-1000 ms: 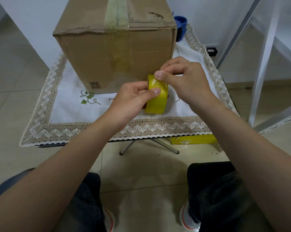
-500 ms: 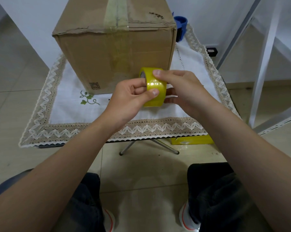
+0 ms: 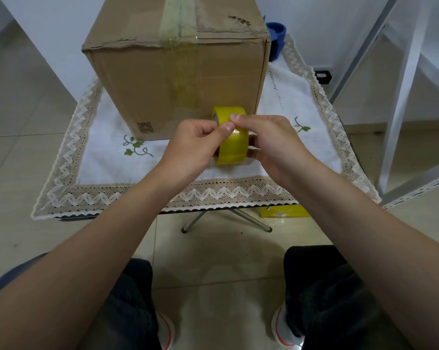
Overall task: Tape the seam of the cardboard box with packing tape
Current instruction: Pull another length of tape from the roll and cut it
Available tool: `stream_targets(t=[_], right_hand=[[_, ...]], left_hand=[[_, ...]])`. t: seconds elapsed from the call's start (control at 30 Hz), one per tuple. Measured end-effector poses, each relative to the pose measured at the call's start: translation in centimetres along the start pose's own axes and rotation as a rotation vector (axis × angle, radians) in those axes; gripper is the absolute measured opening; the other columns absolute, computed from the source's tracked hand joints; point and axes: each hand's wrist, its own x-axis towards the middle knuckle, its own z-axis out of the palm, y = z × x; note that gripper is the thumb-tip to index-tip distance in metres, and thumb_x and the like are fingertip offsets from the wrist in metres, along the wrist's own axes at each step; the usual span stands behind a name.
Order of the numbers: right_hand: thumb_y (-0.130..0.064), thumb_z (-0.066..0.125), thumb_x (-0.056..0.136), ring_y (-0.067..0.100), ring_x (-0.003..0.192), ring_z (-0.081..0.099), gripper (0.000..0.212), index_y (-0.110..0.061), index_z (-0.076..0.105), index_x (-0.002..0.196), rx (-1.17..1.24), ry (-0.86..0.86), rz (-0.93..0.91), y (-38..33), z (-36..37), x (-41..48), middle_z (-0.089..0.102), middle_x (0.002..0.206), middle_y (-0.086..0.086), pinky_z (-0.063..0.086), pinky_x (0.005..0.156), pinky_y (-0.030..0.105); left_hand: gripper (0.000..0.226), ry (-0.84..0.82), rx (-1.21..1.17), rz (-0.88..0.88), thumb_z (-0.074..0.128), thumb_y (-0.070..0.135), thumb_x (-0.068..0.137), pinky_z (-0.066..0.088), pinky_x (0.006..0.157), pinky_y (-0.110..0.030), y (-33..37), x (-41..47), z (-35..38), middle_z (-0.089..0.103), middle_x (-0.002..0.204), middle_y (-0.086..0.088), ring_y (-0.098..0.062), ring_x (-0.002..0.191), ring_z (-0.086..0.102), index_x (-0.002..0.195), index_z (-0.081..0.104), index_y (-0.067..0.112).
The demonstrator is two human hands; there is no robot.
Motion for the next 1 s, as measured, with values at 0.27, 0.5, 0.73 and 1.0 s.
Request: stream_targets(t=[0.27, 0.5, 0.73, 1.0], right_hand=[[-0.029, 0.074, 0.095, 0.026, 0.081, 0.068, 0.024, -0.007, 0.078, 0.089, -0.037, 0.036, -0.034, 0.1, 0.1, 0.0, 0.073, 0.081, 0.010, 0.056, 0.097, 0.059], [-0.046, 0.069, 0.087, 0.027, 0.082, 0.056, 0.061, 0.013, 0.065, 0.101, -0.200, -0.085, -0.196, 0.0, 0.4, 0.1, 0.062, 0.097, 0.042, 0.053, 0.081, 0.055], [-0.036, 0.068, 0.089, 0.023, 0.075, 0.054, 0.046, 0.010, 0.063, 0.085, -0.191, 0.010, -0.186, 0.6, 0.5, 0.2, 0.059, 0.078, 0.016, 0.045, 0.076, 0.041], [-0.020, 0.078, 0.090, 0.016, 0.059, 0.036, 0.049, 0.019, 0.052, 0.076, -0.252, 0.101, -0.298, -0.6, -0.7, 0.2, 0.037, 0.067, 0.012, 0.036, 0.059, 0.016]], left_hand=[[0.047, -0.023, 0.040, -0.015, 0.061, 0.035, 0.096, 0.053, 0.095, -0.065, 0.0, 0.2, -0.1, 0.067, 0.102, -0.041, -0.055, 0.100, 0.066, 0.100, 0.071, -0.011], [0.030, 0.108, -0.008, -0.095, 0.055, 0.022, 0.106, 0.063, 0.079, -0.028, -0.1, 0.1, -0.1, 0.080, 0.083, -0.005, -0.017, 0.079, 0.078, 0.091, 0.078, 0.008], [0.033, 0.057, 0.018, -0.056, 0.053, 0.020, 0.107, 0.063, 0.081, -0.033, -0.4, 0.1, -0.2, 0.079, 0.087, -0.010, -0.023, 0.084, 0.078, 0.093, 0.076, 0.003], [0.024, -0.054, -0.045, -0.157, 0.058, 0.030, 0.104, 0.059, 0.092, -0.045, 0.6, 0.4, -0.4, 0.081, 0.084, 0.002, -0.015, 0.082, 0.078, 0.093, 0.078, 0.023]])
